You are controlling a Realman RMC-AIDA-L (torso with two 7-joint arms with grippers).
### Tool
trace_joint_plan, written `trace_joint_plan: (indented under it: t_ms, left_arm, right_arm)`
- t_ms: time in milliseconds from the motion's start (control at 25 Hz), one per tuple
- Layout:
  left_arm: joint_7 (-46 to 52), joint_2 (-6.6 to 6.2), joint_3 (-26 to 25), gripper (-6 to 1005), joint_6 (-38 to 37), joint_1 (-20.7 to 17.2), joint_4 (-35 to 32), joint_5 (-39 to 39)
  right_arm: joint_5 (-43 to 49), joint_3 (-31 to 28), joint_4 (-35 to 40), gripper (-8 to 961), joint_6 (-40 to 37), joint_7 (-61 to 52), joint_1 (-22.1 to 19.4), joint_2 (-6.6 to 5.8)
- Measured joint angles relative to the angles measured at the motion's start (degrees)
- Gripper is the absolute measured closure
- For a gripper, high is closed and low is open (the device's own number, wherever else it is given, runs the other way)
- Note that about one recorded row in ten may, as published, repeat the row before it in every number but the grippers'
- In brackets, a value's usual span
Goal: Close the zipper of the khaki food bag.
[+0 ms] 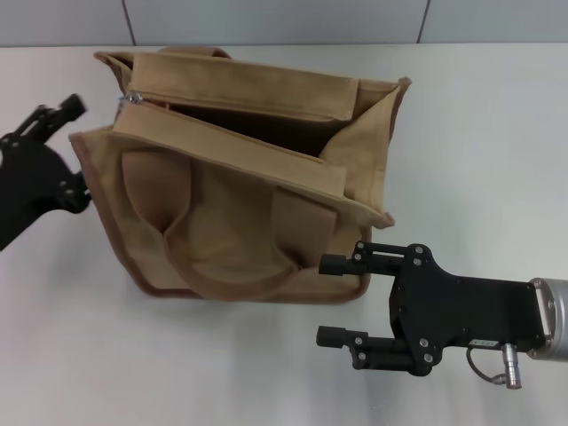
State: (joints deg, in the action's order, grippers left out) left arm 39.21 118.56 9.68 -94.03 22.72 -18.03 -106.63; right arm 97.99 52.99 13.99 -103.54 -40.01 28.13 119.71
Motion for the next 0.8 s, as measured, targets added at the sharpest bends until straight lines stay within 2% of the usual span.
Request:
trace_joint_plan:
  t_ms: [160,240,360,800]
  left_arm:
    - [0.18,0.16,0.36,201,-1.98,1.10,0.34,1.97]
    - [0.48,0.14,0.34,201,-0.99,1.21,1.68,5.80]
    - [0.51,0.06,0.33,201,0.07,1.22,2.15,7.19]
    - [-0.01,0.20,0.87,202,1.58,0.76,2.41,7.24]
  right_arm:
    - [-0.69,0.00,-0.02,283,0.03,0.06,0.08,0.00]
    - [-1.27,0.00,-0.02,283,0.08,0.12,0.24,0.00]
    - [-1.38,0.00,-0.02,283,0.11,0.17,0.41,0.00]
    - [-1.41,0.01,-0.02,283,0.21,0.04,2.37,0.00]
